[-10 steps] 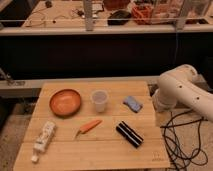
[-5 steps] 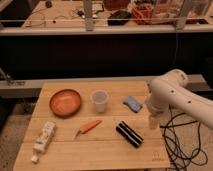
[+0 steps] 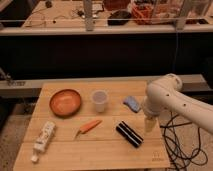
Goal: Place the eraser on the white sponge
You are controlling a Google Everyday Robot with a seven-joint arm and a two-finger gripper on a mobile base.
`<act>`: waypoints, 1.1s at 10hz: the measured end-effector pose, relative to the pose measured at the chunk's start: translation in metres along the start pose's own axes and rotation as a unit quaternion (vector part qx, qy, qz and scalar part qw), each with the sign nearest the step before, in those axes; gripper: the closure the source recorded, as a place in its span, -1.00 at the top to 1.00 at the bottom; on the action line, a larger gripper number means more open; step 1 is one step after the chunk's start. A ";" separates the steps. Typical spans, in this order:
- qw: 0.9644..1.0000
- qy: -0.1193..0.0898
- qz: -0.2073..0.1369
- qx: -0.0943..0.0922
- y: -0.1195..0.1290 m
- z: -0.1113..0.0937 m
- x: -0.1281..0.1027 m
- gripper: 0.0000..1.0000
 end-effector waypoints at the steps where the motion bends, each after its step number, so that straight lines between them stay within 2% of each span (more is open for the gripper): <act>1: 1.000 -0.004 -0.001 0.000 0.000 0.002 -0.004 0.60; 11: 0.999 -0.042 -0.006 -0.003 0.008 0.029 -0.036 0.60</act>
